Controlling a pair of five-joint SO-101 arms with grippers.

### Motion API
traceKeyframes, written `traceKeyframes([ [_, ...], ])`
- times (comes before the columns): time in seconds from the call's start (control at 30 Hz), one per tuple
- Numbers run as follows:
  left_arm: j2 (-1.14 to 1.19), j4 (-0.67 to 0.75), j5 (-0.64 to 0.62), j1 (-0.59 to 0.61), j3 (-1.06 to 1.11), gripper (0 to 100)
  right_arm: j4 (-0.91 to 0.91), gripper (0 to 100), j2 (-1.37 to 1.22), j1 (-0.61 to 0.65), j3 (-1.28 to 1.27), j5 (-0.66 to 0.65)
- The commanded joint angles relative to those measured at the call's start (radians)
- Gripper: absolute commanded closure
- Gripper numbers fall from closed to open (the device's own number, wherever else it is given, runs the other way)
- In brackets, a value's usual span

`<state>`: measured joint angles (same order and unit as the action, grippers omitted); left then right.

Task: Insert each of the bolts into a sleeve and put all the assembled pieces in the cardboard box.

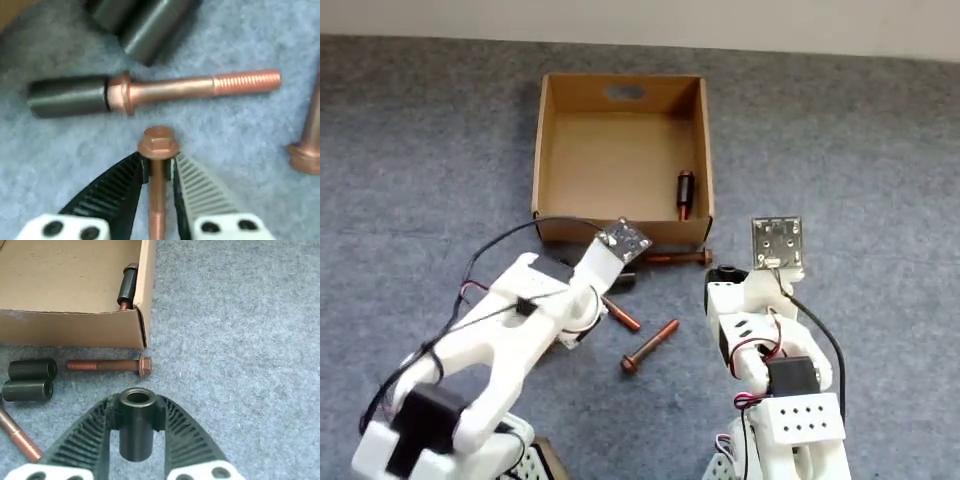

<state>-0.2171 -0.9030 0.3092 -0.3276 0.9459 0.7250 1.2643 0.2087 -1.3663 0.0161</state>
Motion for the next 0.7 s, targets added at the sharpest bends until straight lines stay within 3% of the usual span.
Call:
traceKeyframes([
  [0.0, -0.004, 0.026, -0.011, -0.021, -0.001, 86, -0.024, 99.2, 0.018, 0.002, 0.007, 0.006],
  [0.23, 0.001, 0.031, -0.011, -0.024, -0.001, 90, -0.025, 99.2, 0.018, 0.002, 0.007, 0.005],
  [0.37, 0.002, 0.028, -0.011, -0.024, -0.001, 99, -0.025, 99.2, 0.018, 0.002, 0.007, 0.005],
  [0.67, -0.117, 0.026, -0.009, -0.018, 0.018, 99, -0.022, 99.2, 0.019, 0.002, 0.013, 0.009],
])
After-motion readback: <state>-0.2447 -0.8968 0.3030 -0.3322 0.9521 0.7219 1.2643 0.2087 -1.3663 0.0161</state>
